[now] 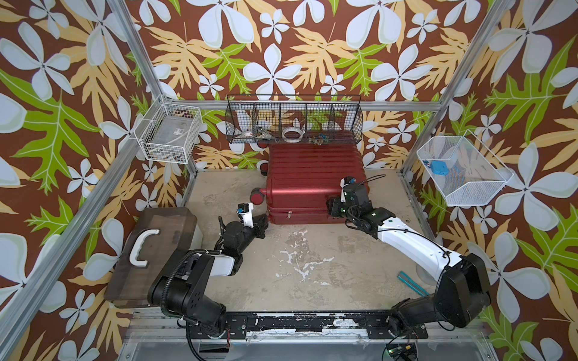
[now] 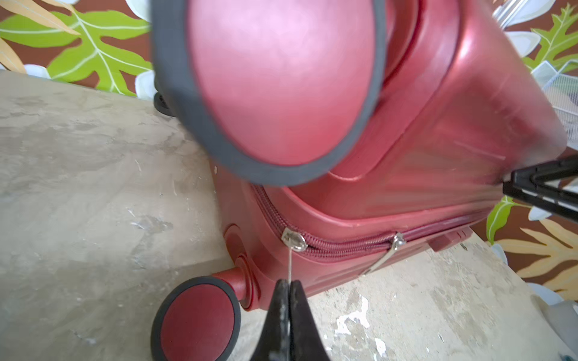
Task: Open the suitcase zippers
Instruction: Adjust the suitcase at the center of the board.
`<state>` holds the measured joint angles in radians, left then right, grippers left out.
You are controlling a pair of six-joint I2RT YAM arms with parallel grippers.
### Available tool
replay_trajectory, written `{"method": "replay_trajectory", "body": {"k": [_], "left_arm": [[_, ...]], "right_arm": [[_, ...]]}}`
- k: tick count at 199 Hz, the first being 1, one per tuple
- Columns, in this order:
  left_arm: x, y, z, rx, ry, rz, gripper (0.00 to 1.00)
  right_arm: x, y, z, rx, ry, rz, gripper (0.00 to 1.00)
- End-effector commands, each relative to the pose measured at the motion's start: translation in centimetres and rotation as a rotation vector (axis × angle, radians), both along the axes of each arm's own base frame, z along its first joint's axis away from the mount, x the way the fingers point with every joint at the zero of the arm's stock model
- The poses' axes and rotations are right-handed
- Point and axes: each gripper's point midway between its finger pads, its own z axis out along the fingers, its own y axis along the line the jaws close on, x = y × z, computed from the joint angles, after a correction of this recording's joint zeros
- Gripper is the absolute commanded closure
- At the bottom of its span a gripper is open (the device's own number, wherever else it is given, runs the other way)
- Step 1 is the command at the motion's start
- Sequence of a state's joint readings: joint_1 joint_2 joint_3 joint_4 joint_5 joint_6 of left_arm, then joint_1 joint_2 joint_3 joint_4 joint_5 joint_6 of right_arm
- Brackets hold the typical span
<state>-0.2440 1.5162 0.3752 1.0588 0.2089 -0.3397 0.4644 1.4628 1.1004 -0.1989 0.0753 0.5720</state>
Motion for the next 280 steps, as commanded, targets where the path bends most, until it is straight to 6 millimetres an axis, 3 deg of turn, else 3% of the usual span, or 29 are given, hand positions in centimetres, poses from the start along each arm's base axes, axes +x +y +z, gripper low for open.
{"method": "replay_trajectory", "body": {"k": [1,31,66,103,151,182,205,226,250,280], "left_arm": [[1.2,2.9,0.8,0.010,-0.028,0.125,1.00],[2.3,4.4,1.1,0.039,-0.053,0.148,1.00],[3.8,4.6,0.7,-0.007,-0.016,0.104,1.00],[1.8,0.7,2.0,-0.006,-0.074,-0.108,1.00],[-4.0,-7.1,4.6,0.111,-0.221,-0.374,1.00],[-5.7,-10.0,4.2,0.083,-0.193,-0.448,1.00],[-7.1,-11.7,3.1,0.103,-0.175,-0.500,1.00],[-8.4,-13.1,2.3,0.123,-0.172,-0.552,1.00],[-10.7,-15.4,1.6,0.166,-0.193,-0.645,1.00],[-12.6,-17.7,1.4,0.194,-0.216,-0.719,1.00]], "right_arm": [[2.0,-1.7,2.0,0.023,-0.100,-0.070,0.47],[3.2,-3.8,2.6,0.029,-0.111,-0.106,0.47],[3.6,-5.8,3.2,0.035,-0.121,-0.141,0.47],[1.7,-5.0,4.2,0.057,-0.112,-0.065,0.45],[-4.0,-2.5,6.9,0.022,-0.118,0.074,0.44],[-6.7,-1.0,8.5,0.045,-0.125,0.125,0.43],[-7.7,1.6,10.0,0.060,-0.145,0.166,0.43],[-7.9,6.0,10.7,0.053,-0.154,0.239,0.43],[-6.9,11.1,10.6,0.027,-0.139,0.307,0.43],[-5.2,15.2,9.9,-0.038,-0.111,0.332,0.50]]}}
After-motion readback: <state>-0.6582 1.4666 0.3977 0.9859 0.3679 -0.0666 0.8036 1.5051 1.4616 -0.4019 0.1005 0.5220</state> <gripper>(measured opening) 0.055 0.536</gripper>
